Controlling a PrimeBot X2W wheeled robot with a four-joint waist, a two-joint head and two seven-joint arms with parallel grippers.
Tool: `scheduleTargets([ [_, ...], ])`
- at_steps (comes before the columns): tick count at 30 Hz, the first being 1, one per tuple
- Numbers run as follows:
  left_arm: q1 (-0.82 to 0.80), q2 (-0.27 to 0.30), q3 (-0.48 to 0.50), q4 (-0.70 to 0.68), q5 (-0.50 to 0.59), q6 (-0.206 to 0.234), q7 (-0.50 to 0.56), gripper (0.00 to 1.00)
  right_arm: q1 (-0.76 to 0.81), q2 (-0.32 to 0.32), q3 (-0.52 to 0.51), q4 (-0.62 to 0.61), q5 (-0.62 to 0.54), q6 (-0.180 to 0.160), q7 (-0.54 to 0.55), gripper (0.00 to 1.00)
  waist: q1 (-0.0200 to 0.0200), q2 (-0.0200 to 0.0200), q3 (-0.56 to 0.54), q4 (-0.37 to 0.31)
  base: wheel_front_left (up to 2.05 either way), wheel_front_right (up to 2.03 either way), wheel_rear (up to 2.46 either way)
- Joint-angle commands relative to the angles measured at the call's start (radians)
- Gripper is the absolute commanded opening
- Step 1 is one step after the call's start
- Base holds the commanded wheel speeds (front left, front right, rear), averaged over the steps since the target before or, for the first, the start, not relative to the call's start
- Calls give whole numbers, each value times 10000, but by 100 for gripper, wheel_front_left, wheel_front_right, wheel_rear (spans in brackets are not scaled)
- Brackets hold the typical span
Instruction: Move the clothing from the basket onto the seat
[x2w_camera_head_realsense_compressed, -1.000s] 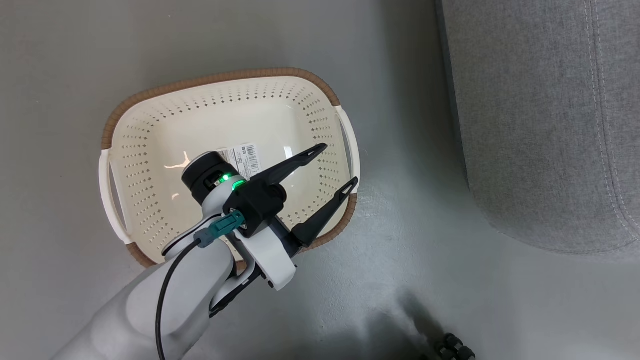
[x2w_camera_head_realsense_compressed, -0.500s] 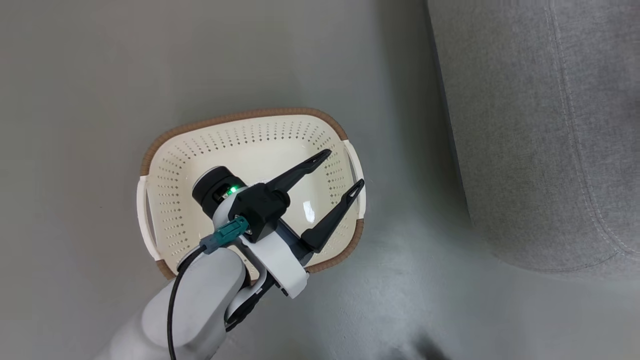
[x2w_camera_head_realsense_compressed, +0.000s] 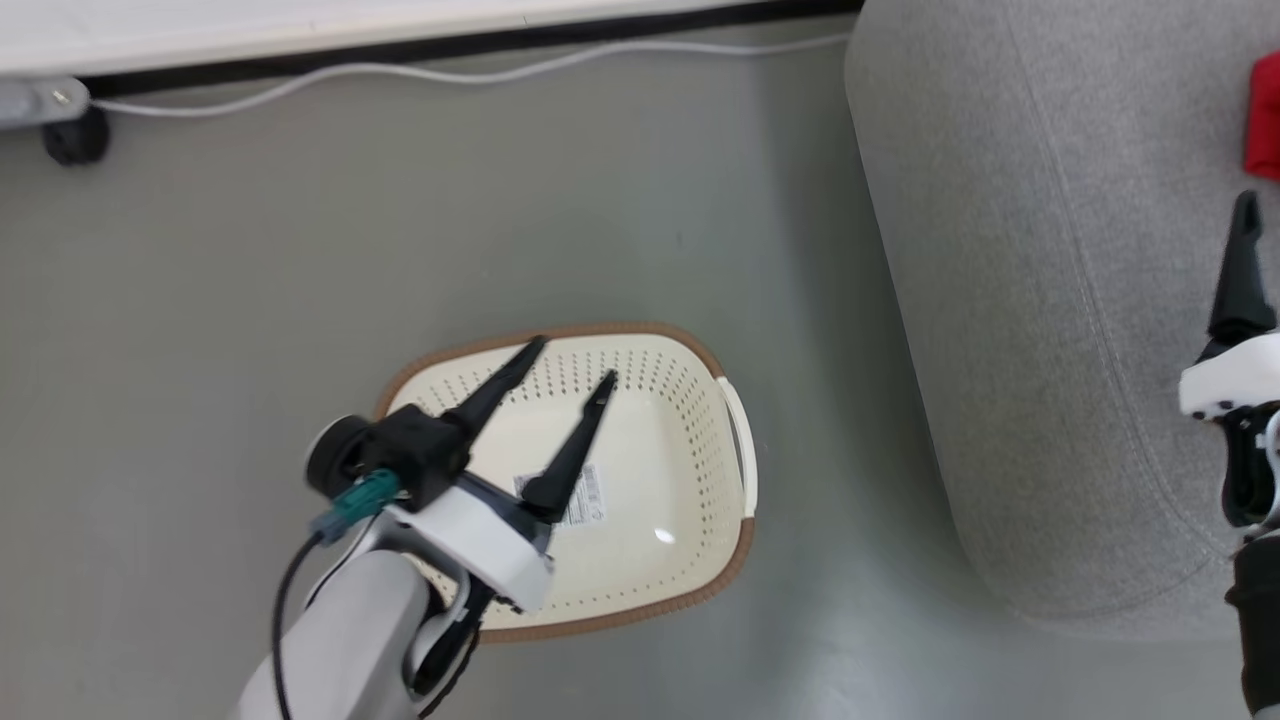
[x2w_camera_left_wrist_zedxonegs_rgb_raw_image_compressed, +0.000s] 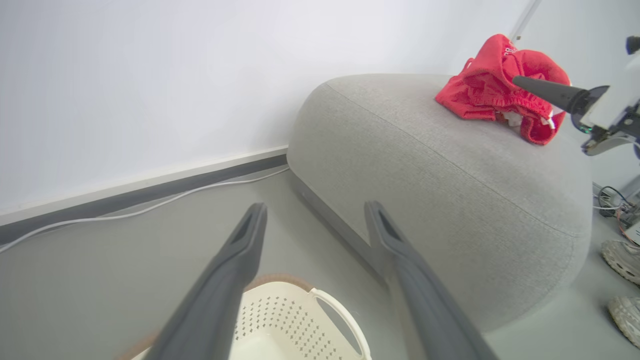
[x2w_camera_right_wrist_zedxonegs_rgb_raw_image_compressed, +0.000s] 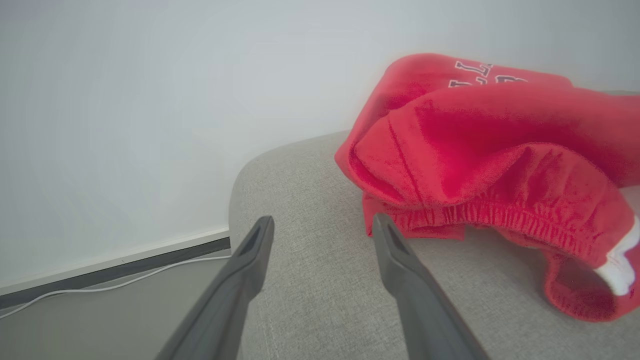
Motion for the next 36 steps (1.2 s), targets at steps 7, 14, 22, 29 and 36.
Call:
scheduleTargets([
  [7,958,-255,2692,78,759,-40,-51,100,908,121,1218,-1122,382,12,-133,100,0,0,-1287,710,0,0,0],
  [14,1842,-626,4703,136,1359,-41,-51,100,1636,394,2017,-1671,702,12,-133,100,0,0,-2156,1297,0,0,0],
  [22,2823,-901,5949,-14,1831,-41,-51,100,2640,688,2722,-2022,797,12,-133,100,0,0,-3065,1707,0,0,0],
  [29,3746,-1134,6502,-213,2065,-42,-51,100,3535,960,3148,-2227,774,12,-133,100,0,0,-3646,1699,0,0,0],
  [36,4247,-1333,6724,-289,2214,-42,-51,100,4247,1108,3348,-2272,685,12,-133,100,0,0,-3962,1551,0,0,0],
])
